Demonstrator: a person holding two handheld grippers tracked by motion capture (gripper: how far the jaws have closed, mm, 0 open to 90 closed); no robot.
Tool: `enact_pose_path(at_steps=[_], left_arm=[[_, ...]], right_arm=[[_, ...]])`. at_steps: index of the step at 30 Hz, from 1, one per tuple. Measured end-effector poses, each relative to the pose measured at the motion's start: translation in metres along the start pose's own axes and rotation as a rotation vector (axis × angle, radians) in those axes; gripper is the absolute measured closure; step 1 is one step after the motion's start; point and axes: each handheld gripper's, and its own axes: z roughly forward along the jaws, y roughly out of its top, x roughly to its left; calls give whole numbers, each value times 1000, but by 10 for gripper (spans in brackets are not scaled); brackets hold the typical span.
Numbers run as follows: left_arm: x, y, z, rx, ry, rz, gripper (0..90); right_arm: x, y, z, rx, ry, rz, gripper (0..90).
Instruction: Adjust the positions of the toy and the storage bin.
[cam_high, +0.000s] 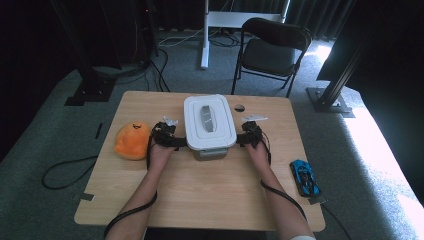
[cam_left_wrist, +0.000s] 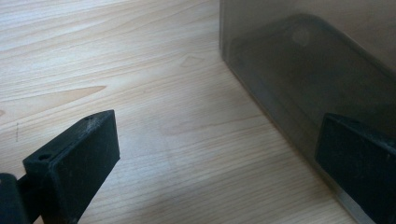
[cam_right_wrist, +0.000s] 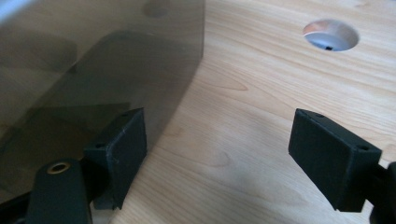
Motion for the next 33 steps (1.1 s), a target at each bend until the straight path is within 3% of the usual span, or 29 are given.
enact_pose_path(at_steps=[7, 23, 26, 30, 33], left_arm=[[-7, 0, -4, -6, 10, 29, 13], [-11, -5, -13, -21, -14, 23, 13], [-7, -7, -10, -22, -38, 8, 12], [-4, -6, -4, -15, -17, -16, 12], [-4, -2, 3, -1, 4, -5, 12]], right_arm=[[3, -8, -10, -23, 9, 16, 198], [10, -14, -30, -20, 20, -40, 203], [7, -17, -31, -29, 27, -22, 165], [1, -22, -24, -25, -2, 34, 156], [-4, -24, -15, -3, -41, 47, 147]])
